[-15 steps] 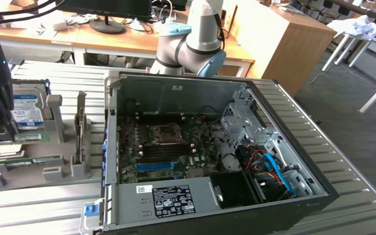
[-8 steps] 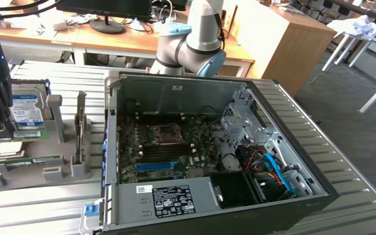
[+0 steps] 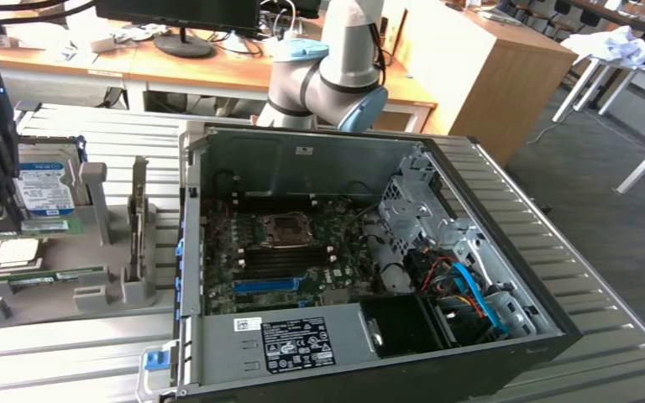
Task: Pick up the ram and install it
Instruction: 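Pick up the ram and move it above insertion slot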
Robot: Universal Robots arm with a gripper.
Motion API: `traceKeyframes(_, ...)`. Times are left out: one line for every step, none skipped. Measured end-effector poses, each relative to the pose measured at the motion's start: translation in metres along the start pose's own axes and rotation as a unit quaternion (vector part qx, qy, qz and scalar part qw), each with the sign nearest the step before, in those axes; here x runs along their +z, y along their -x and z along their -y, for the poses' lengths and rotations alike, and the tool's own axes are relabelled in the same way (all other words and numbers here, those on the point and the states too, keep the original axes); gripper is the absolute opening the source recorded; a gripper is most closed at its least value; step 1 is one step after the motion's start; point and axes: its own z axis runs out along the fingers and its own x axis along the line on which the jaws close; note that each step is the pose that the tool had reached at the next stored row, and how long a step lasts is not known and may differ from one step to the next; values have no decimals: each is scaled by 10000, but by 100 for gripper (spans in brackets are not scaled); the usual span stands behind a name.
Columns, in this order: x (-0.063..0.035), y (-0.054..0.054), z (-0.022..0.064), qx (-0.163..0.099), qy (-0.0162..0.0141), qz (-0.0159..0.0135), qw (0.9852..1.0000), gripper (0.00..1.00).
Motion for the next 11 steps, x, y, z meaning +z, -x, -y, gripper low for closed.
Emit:
traceKeyframes(-8, 0, 0, 0, 0, 0, 10000, 12)
traceKeyframes(-17, 0, 0, 0, 1, 0, 10000, 12)
traceKeyframes(-25, 0, 0, 0, 0, 0, 10000, 12)
traceKeyframes(-34, 1, 0, 0, 1, 0, 10000, 12)
traceKeyframes(-42, 1, 0, 0, 0, -1, 10000, 12)
traceKeyframes(-50, 1, 0, 0, 0, 0, 10000, 12)
traceKeyframes(-60, 1, 0, 0, 1, 0, 10000, 12)
traceKeyframes(-69, 2, 0, 0, 1, 0, 10000, 12)
traceKeyframes(-77, 2, 0, 0, 0, 0, 10000, 12)
traceKeyframes(-86, 2, 0, 0, 1, 0, 10000, 12)
traceKeyframes(-95, 2, 0, 0, 1, -1, 10000, 12)
